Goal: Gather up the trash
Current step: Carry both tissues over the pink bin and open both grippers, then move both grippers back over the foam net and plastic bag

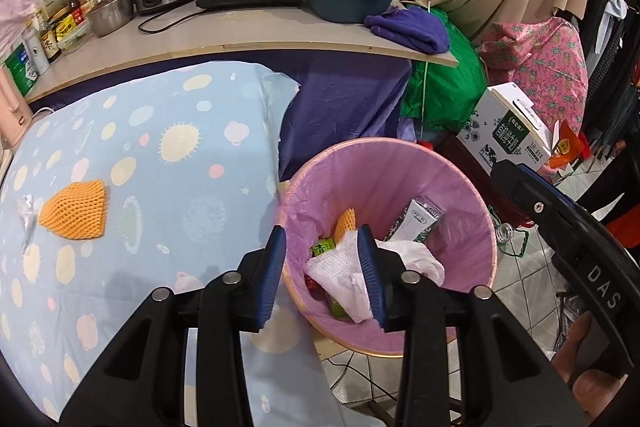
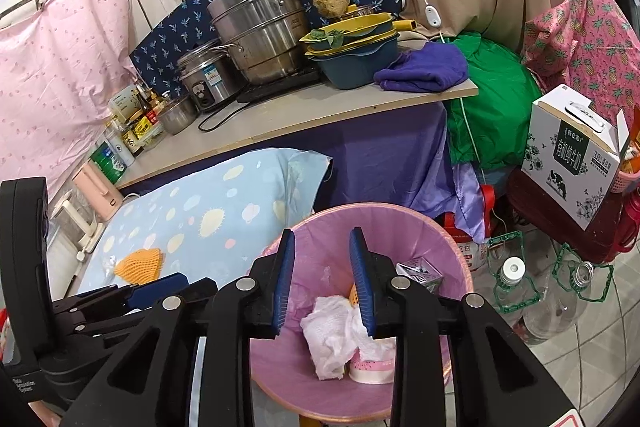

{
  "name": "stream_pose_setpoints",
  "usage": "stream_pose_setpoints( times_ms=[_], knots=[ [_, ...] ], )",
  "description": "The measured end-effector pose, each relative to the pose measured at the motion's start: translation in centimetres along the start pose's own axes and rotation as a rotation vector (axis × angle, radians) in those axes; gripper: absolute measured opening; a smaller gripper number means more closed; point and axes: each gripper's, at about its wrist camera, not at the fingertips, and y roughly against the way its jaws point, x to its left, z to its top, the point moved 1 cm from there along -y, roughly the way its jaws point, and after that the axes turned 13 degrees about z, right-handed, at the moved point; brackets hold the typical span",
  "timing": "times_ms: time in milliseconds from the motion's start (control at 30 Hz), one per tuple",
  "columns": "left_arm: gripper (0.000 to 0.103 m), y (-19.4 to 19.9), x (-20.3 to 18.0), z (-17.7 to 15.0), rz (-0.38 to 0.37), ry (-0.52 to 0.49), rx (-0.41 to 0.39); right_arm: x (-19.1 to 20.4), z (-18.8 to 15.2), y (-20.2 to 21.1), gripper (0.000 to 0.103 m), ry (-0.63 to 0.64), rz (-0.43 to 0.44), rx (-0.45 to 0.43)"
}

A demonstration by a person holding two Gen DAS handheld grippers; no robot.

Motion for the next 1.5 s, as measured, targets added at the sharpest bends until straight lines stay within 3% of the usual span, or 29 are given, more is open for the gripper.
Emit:
stream_pose_setpoints(
  times_ms=[400,1133,1367,1500],
  knots=[
    [0.036,-0.1,4.7,-0.7,0.057,0.084,0.013,3.3,-0.3,-2.7,0.028,0.046,0.057,0.049],
    [0.038,-1.8,22.9,-4.8,0.278,0.371,0.086,17.6,-4.2,-13.0,0.037,0.224,0.254,0.242],
    [0.057,-2.3,28.6,-6.6,0.344,0.453,0.1,22.3,-6.2,-17.3,0.045,0.271,0.309,0.317],
    [0.065,-3.0,32.2,-7.5,0.377,0.511,0.116,24.4,-6.9,-20.1,0.06,0.293,0.323,0.356]
  ],
)
